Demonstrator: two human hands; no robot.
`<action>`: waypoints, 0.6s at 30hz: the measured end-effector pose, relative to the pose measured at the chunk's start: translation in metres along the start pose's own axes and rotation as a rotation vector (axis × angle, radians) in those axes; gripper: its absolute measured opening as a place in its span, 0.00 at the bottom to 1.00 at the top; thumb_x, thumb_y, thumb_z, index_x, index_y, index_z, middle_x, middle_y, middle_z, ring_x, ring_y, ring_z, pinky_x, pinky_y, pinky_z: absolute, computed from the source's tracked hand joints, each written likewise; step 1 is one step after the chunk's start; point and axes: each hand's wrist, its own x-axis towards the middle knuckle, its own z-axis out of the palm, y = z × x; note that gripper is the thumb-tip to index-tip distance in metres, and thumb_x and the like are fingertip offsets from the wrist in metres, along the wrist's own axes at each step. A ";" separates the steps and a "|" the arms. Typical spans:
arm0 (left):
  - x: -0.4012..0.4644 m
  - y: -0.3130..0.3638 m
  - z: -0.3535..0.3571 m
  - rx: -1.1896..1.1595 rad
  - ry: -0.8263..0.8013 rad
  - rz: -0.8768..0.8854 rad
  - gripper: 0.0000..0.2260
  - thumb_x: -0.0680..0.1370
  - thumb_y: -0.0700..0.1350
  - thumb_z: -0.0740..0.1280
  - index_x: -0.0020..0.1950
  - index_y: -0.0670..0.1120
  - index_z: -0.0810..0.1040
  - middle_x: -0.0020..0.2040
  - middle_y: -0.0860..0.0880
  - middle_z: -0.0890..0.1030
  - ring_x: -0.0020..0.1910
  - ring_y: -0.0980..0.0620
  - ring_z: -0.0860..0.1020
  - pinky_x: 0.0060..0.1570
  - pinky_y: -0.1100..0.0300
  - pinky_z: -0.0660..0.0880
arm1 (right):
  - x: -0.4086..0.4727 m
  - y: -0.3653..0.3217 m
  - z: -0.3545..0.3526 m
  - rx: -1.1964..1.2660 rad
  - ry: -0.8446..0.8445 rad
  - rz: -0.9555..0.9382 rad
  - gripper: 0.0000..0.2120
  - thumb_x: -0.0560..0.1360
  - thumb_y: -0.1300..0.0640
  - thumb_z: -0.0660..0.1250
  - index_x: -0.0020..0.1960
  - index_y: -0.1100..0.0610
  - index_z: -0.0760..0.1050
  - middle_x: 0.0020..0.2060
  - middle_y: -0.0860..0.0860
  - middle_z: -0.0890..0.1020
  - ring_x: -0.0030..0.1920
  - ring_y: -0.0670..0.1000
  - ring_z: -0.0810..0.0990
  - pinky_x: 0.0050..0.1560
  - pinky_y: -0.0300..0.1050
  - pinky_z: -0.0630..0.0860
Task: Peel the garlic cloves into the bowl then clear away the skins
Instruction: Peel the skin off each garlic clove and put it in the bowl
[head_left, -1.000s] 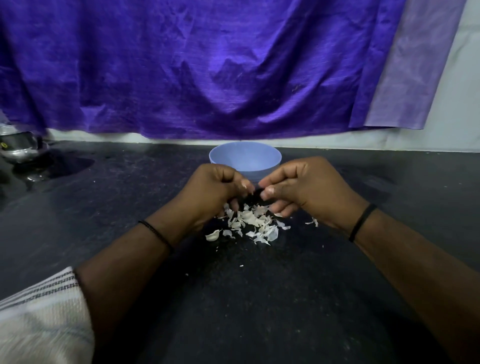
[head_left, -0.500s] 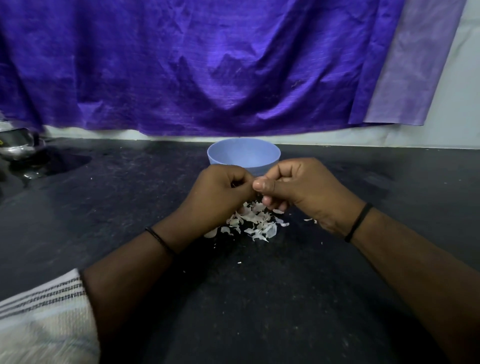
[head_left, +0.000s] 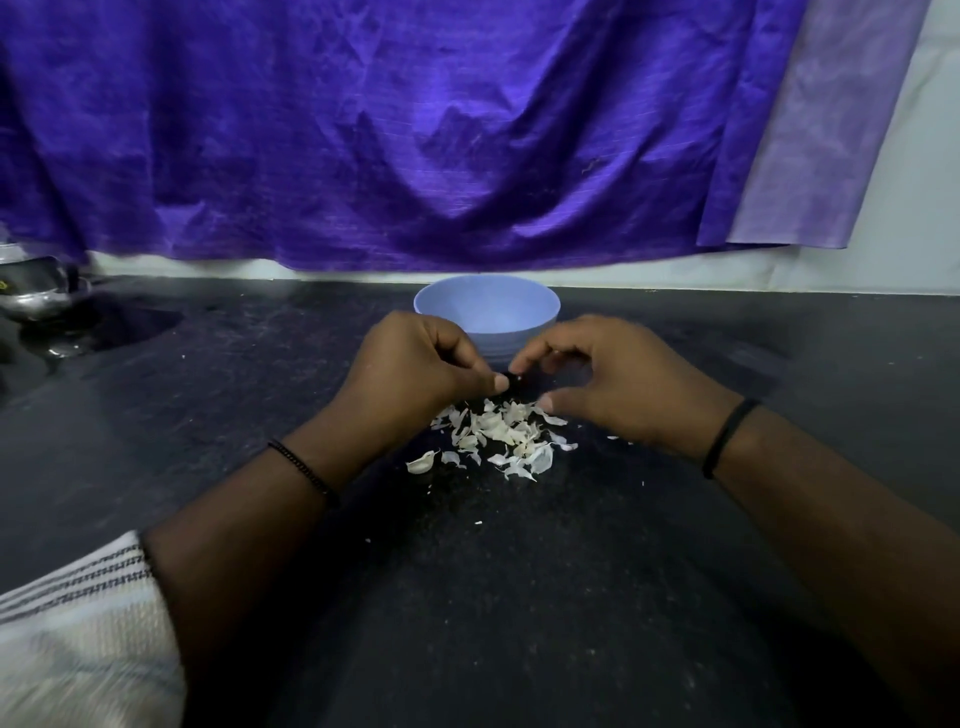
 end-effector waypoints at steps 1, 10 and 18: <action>0.000 0.000 0.000 0.036 0.002 -0.005 0.08 0.65 0.45 0.81 0.32 0.47 0.84 0.31 0.51 0.84 0.32 0.58 0.80 0.38 0.64 0.74 | 0.000 0.000 0.001 -0.036 -0.043 0.000 0.12 0.71 0.59 0.76 0.50 0.44 0.84 0.40 0.42 0.83 0.43 0.40 0.81 0.46 0.40 0.76; 0.002 -0.002 0.003 0.233 -0.080 0.046 0.08 0.81 0.46 0.65 0.49 0.49 0.84 0.35 0.51 0.83 0.28 0.57 0.78 0.38 0.55 0.79 | 0.001 -0.001 0.006 -0.129 -0.011 0.006 0.06 0.72 0.50 0.74 0.47 0.40 0.80 0.37 0.39 0.82 0.41 0.40 0.80 0.51 0.51 0.79; 0.002 -0.003 -0.001 0.390 0.026 -0.014 0.15 0.73 0.54 0.75 0.32 0.46 0.82 0.27 0.51 0.80 0.25 0.61 0.73 0.30 0.63 0.66 | -0.002 -0.009 0.031 -0.148 0.063 -0.071 0.07 0.70 0.44 0.75 0.41 0.46 0.83 0.34 0.41 0.82 0.39 0.40 0.79 0.45 0.43 0.76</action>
